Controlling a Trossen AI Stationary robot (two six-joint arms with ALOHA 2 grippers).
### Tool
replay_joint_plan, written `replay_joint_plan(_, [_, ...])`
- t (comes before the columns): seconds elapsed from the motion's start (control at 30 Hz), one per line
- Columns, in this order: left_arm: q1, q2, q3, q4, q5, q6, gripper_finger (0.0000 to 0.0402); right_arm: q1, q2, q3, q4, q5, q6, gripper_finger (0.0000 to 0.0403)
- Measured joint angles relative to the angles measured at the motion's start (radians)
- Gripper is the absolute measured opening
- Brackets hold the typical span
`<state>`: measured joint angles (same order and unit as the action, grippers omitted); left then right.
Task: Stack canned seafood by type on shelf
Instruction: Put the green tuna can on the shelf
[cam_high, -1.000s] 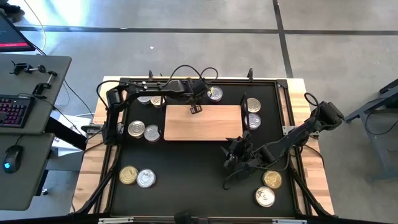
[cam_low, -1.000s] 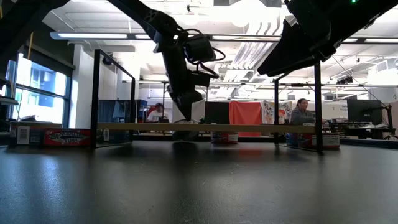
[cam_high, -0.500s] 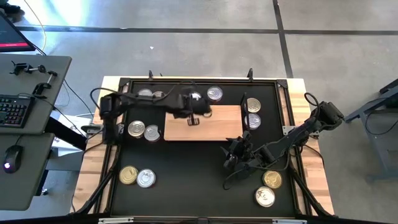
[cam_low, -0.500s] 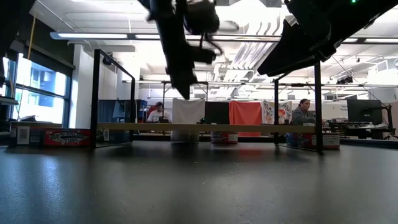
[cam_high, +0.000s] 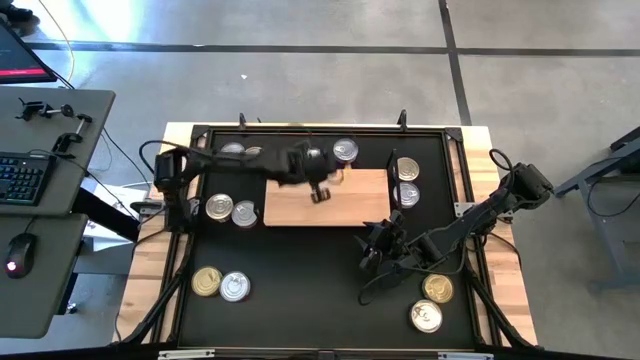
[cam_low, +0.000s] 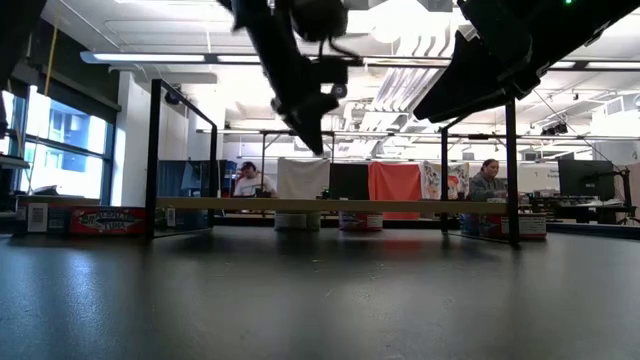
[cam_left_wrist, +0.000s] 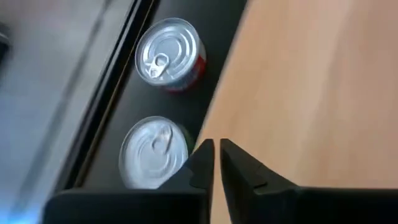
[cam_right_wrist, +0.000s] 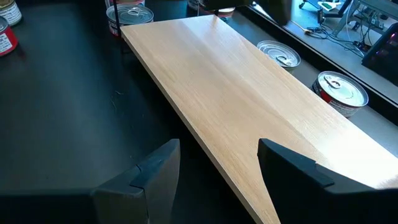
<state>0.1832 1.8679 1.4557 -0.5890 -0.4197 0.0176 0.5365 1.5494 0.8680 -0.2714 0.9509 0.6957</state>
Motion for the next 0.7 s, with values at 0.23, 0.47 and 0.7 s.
replay_joint_plan(0.23, [0.194,0.037,-0.025,0.152,0.21,-0.016,0.0105,0.0,0.0,0.0,0.0,0.0,-0.023,0.0211])
replay_joint_plan(0.47, [0.281,0.133,-0.026,0.143,0.275,-0.034,0.0169,0.0,0.0,0.0,0.008,0.001,-0.019,0.0211])
replay_joint_plan(0.7, [0.311,0.211,-0.024,0.234,0.15,-0.047,0.0174,0.0,0.0,0.0,0.008,0.002,-0.018,0.0211])
